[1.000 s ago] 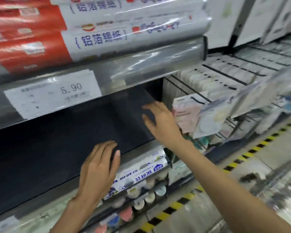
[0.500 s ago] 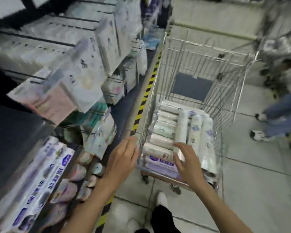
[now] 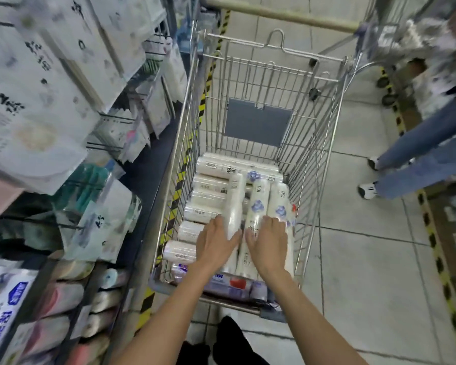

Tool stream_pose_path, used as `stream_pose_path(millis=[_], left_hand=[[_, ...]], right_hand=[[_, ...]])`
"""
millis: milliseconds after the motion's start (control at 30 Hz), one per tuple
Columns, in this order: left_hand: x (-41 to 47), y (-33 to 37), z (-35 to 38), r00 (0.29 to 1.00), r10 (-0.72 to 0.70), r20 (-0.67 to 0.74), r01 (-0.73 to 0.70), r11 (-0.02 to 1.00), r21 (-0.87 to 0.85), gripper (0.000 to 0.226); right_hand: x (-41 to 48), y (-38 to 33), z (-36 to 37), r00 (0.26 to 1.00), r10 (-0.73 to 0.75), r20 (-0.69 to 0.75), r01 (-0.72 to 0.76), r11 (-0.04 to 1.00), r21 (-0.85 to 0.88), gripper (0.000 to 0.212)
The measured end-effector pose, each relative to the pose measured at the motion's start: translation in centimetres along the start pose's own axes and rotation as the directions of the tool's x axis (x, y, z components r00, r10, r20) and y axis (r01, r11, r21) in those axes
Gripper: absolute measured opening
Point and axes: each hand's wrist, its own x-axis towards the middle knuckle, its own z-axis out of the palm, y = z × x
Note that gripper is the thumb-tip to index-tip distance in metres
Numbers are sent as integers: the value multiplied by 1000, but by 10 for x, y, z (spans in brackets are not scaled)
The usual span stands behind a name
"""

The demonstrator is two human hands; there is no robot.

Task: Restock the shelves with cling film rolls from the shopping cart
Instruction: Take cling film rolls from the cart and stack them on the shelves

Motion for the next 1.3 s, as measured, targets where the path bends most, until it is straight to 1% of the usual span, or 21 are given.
stream_pose_path(millis=[100,200,267,333,367,400,433,467,500,600,700,733,800,867,933,1000,1067,1133,1167,1200,1300], left_hand=[[11,1,7,998,-53,19,55,994,-90,56],[17,-9,-4,992,-95,80,114,946,-305,45],[14,-22,-20,984,-123,130,170,866,-470,33],[9,-38,-35,963,-159,218,264,729,-632,24],[7,-46,-40,953,-158,260,297,666,-684,21],[5,-52,-45,948,-148,283,309,642,-702,20],[3,-57,-48,948,-136,287,304,650,-696,26],[2,-62,-50,947,-126,296,303,661,-686,39],[1,-65,-51,949,-125,290,295,676,-675,47],[-8,-75,-63,964,-139,227,254,727,-637,46],[-21,-89,-80,984,-102,148,172,769,-616,48],[-27,-91,-87,991,-77,114,130,792,-597,47],[-42,-99,-106,998,-34,47,55,821,-569,45],[-61,-108,-129,999,-15,-33,-5,844,-536,50],[-83,-117,-154,991,-41,-130,-25,882,-470,53],[-109,-127,-176,977,-89,-195,0,909,-416,54],[-141,-137,-198,953,-163,-254,65,933,-355,53],[-181,-150,-212,906,-260,-335,158,940,-302,59],[-202,-156,-218,878,-288,-382,188,942,-278,59],[-224,-162,-224,846,-303,-438,210,946,-249,59],[-282,-180,-243,730,-268,-629,212,963,-164,58]], right_hand=[[8,-11,2,996,66,57,-61,995,-84,47],[14,-21,3,986,131,107,-114,983,-146,55],[15,-26,5,983,147,108,-128,978,-165,57],[14,-31,6,988,125,95,-108,980,-166,59],[14,-35,8,990,112,91,-95,980,-175,62],[15,-38,9,990,109,92,-89,977,-191,67],[15,-41,11,989,111,96,-89,973,-211,72],[16,-45,11,988,122,92,-101,973,-208,74],[17,-49,12,987,140,83,-122,974,-190,75],[16,-57,13,974,203,103,-194,977,-93,73],[17,-59,23,928,320,192,-346,930,126,85],[16,-62,22,910,331,250,-382,903,195,80],[11,-70,15,906,276,320,-380,862,335,60],[-2,-81,-2,904,194,380,-368,804,467,47],[-16,-96,-22,902,43,430,-331,708,624,47],[-30,-120,-41,867,-110,486,-342,577,742,47],[-41,-147,-49,787,-259,560,-412,455,790,50],[-56,-177,-52,653,-410,637,-503,393,770,49],[-66,-193,-52,590,-479,650,-529,379,759,53],[-75,-208,-51,537,-541,647,-542,367,756,63],[-109,-252,-47,416,-683,600,-567,321,758,108]])
